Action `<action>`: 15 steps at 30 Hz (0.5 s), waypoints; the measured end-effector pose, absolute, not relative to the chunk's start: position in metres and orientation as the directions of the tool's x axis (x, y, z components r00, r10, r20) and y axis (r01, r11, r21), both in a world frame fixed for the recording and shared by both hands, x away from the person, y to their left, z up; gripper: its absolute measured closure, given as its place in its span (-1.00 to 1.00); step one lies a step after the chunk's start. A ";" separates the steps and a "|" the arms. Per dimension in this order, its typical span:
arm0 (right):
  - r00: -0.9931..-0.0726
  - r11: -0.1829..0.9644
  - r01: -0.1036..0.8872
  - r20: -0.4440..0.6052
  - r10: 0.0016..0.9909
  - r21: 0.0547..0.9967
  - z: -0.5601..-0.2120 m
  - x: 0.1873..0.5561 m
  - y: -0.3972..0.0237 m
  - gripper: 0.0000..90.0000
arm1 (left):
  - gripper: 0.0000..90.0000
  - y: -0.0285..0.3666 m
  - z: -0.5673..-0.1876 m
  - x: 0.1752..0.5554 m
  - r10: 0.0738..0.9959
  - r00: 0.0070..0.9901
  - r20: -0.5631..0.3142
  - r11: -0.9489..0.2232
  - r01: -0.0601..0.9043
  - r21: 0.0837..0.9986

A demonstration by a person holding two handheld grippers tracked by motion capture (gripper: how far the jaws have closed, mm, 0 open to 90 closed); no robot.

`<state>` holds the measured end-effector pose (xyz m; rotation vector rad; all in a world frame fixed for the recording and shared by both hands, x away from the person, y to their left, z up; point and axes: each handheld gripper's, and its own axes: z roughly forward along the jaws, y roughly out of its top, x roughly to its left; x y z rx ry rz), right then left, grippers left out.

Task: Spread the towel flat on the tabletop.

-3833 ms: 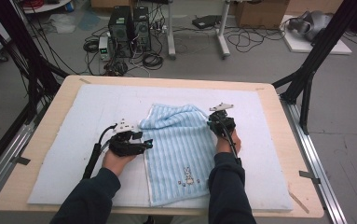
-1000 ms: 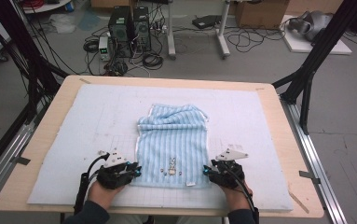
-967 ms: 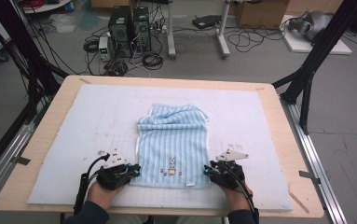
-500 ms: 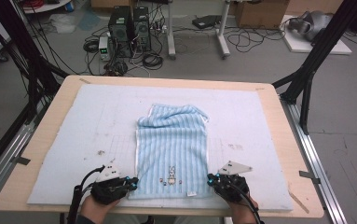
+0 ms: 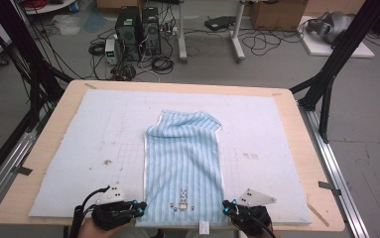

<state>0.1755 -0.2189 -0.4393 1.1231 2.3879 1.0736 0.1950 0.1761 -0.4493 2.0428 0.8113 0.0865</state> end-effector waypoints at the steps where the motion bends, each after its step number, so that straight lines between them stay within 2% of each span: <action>1: -0.651 0.412 0.537 0.051 0.758 0.736 -0.438 0.174 -0.218 0.80 | 0.88 0.177 -0.447 0.197 0.571 0.786 -0.237 -0.370 0.504 0.780; 2: -0.644 0.404 0.538 0.051 0.764 0.740 -0.438 0.174 -0.218 0.69 | 0.75 0.177 -0.445 0.201 0.584 0.779 -0.229 -0.358 0.500 0.788; 3: -0.635 0.389 0.538 0.056 0.771 0.748 -0.437 0.176 -0.218 0.58 | 0.47 0.178 -0.443 0.206 0.603 0.762 -0.235 -0.334 0.509 0.793; 4: -0.623 0.376 0.541 0.058 0.780 0.753 -0.436 0.180 -0.217 0.52 | 0.37 0.179 -0.441 0.211 0.612 0.750 -0.250 -0.304 0.515 0.801; 8: -0.583 0.330 0.540 0.061 0.810 0.774 -0.434 0.201 -0.212 0.45 | 0.19 0.178 -0.439 0.237 0.661 0.707 -0.252 -0.246 0.521 0.818; 15: -0.522 0.313 0.555 0.029 0.853 0.770 -0.431 0.250 -0.202 0.39 | 0.11 0.171 -0.444 0.273 0.744 0.631 -0.220 -0.215 0.538 0.815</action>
